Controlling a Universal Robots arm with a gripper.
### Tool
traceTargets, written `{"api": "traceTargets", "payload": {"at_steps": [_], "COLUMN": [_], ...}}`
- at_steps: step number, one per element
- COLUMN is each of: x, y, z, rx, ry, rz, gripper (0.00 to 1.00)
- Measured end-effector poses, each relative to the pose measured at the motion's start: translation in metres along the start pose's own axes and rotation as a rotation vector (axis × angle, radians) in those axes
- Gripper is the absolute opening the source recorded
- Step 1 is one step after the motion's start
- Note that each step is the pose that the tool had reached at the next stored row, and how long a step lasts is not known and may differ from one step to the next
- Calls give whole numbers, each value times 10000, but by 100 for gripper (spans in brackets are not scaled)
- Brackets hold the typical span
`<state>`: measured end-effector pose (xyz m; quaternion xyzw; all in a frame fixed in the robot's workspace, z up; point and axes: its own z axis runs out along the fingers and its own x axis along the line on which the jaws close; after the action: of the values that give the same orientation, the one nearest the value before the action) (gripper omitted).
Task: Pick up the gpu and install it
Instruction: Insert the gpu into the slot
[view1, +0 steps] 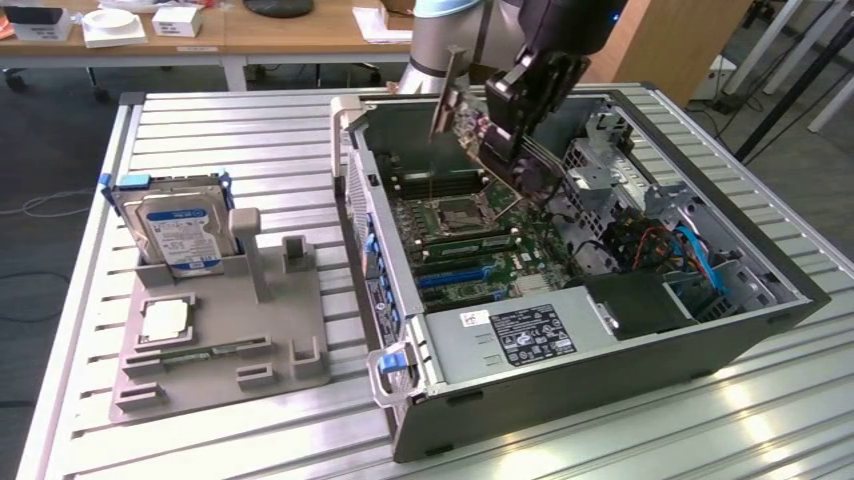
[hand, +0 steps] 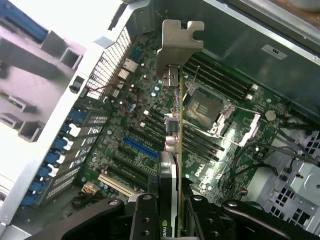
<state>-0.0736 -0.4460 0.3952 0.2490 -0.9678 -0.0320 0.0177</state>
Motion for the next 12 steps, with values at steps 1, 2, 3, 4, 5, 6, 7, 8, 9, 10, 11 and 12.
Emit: {"api": "traceTargets", "payload": {"at_steps": [1, 2, 3, 4, 5, 6, 7, 8, 9, 10, 11, 12], "x": [-2, -2, -3, -3, -3, -4, -4, -4, -4, -4, -4, -4], "y": [-1, -1, -1, -2, -2, -2, -2, -2, -2, -2, -2, -2], "z": [0, 0, 0, 0, 0, 0, 0, 0, 0, 0, 0, 0], "rx": [3, 5, 8, 10, 13, 16, 18, 21, 24, 28, 30, 34], "ry": [10, 19, 30, 39, 50, 60, 71, 82, 93, 104, 115, 126], "rz": [-143, -279, -420, -562, -706, -850, -996, -1160, -1316, -1475, -1641, -1808], "gripper": [27, 27, 27, 27, 27, 27, 27, 27, 27, 27, 27, 27]}}
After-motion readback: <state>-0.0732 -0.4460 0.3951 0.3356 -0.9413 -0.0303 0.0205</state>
